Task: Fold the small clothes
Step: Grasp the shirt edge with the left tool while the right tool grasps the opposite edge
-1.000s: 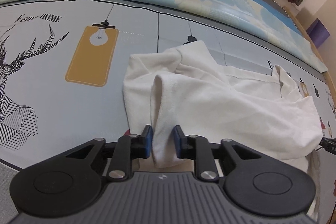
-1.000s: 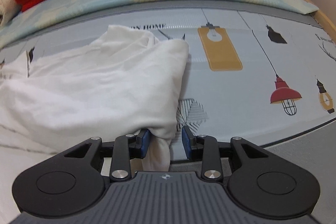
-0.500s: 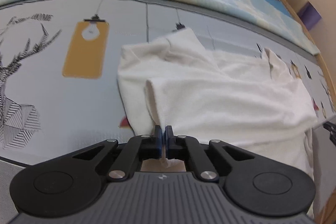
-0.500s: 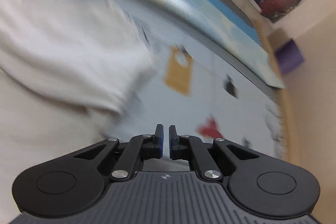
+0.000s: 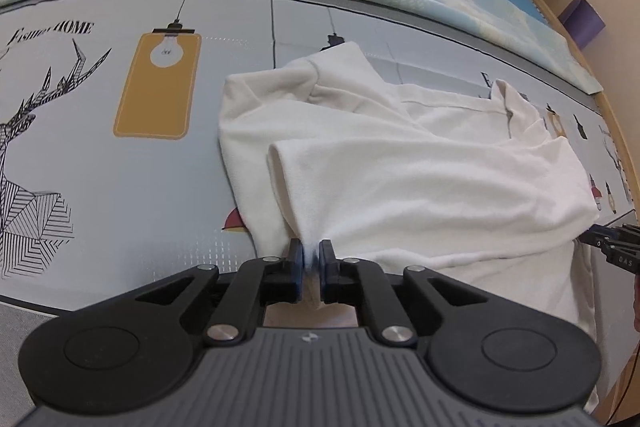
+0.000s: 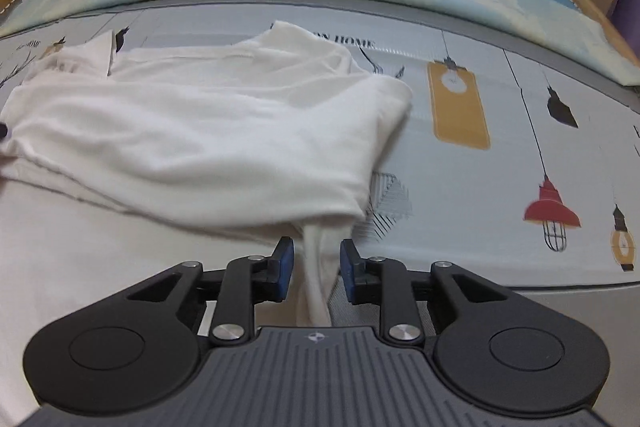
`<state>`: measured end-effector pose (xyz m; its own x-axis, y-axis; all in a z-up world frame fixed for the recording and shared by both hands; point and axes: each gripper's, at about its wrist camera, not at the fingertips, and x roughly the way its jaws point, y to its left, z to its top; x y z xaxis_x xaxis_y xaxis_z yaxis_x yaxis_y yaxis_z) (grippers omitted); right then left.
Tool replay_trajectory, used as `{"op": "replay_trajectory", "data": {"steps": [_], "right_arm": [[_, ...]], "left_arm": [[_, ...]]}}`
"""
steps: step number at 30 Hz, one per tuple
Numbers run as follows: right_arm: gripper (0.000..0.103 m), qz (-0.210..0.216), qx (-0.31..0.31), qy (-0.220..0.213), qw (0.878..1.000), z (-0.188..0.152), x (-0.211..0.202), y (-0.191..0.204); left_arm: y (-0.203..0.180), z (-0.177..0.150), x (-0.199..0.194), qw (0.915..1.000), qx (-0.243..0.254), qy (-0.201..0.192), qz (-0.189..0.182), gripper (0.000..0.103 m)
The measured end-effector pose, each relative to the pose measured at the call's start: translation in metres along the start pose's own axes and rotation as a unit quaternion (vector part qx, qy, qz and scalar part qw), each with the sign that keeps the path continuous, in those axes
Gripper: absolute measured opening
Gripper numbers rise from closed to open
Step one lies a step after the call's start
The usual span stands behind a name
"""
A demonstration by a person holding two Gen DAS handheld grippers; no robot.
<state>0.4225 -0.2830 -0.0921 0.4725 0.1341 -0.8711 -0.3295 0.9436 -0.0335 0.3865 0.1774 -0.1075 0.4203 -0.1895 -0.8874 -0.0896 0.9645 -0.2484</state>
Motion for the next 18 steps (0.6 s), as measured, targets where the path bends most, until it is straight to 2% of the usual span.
{"op": "replay_trajectory", "data": {"steps": [2,4,6,9,12,15,16,18], "right_arm": [[0.028,-0.025,-0.003,-0.006,1.0,0.002,0.002,0.001],[0.026,-0.029,0.006,-0.01,1.0,0.005,0.0,-0.002],[0.005,-0.023,0.029,-0.02,0.999,0.008,-0.007,-0.008],[0.005,-0.006,0.084,-0.039,0.996,0.008,-0.022,-0.026],[0.0,-0.038,0.124,0.001,0.992,-0.008,-0.016,-0.047],[0.0,-0.111,0.12,0.076,0.984,-0.028,0.008,-0.064],[0.0,-0.116,0.132,0.081,0.981,-0.032,0.009,-0.071],[0.0,-0.095,0.172,0.044,0.98,-0.03,-0.006,-0.08]], "left_arm": [[0.001,-0.001,0.003,1.0,-0.001,0.003,0.003,0.008],[-0.001,-0.002,0.007,0.9999,0.006,0.007,0.004,0.008],[-0.002,-0.003,0.009,0.9998,0.013,0.009,0.009,0.004],[-0.002,-0.001,0.005,0.9999,0.008,0.003,0.008,0.004],[-0.006,-0.001,0.003,0.9997,0.022,0.011,0.009,0.003],[-0.008,-0.005,0.01,0.9988,0.031,0.035,0.014,0.003],[-0.007,-0.006,0.011,0.9985,0.033,0.042,0.011,0.003],[-0.004,-0.003,0.005,0.9985,0.026,0.048,0.003,0.004]]}}
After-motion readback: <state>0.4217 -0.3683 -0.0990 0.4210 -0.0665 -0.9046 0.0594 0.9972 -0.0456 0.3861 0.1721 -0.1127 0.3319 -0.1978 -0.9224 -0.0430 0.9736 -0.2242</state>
